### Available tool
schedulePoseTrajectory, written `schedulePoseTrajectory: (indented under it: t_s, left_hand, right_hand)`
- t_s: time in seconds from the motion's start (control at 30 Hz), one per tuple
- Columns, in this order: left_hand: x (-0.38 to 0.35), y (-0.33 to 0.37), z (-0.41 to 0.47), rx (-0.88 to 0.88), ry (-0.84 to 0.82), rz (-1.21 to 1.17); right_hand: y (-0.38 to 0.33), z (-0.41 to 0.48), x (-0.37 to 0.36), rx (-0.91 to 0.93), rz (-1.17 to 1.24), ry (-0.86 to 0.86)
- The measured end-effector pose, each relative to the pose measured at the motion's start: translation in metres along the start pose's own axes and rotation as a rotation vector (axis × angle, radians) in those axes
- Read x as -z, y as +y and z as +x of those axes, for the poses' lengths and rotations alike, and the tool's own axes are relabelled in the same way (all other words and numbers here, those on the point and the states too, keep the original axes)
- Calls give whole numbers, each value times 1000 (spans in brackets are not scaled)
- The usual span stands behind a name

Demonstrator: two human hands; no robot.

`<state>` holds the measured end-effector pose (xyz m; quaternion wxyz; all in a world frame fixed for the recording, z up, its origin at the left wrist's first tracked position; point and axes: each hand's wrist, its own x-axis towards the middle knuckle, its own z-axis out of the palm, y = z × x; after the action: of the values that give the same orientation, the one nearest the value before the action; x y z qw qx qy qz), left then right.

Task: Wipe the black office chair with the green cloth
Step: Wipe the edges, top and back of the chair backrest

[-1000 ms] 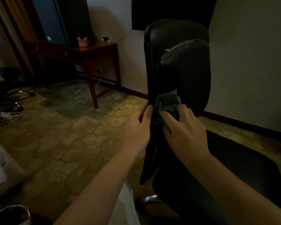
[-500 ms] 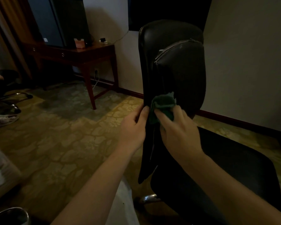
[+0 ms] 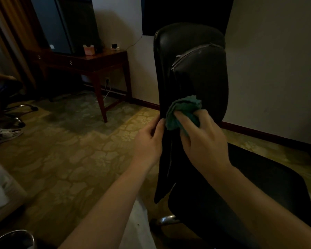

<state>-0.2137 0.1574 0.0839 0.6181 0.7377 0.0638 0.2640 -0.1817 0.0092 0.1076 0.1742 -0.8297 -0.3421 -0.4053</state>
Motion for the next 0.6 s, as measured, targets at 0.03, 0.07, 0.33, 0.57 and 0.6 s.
schedulePoseTrajectory:
  t_s: [0.03,0.07,0.33,0.57,0.6]
  left_hand:
    - [0,-1,1,1,2,9]
    - [0,-1,1,0,2,20]
    - [2,-3,0,6,1,66]
    - [4,-3,0,24,-10,64]
    - [3,-4,0,34,-12,64]
  right_hand:
    - [-1,2,-3,0,-11,-28]
    - [-3,1,-7,3,-25,-63]
    - [-16,-47,-22,-41,-162,-311]
    - [-13,-20,2,-61,-49,-73]
    - [-14,-13,4,-65,-54,-53]
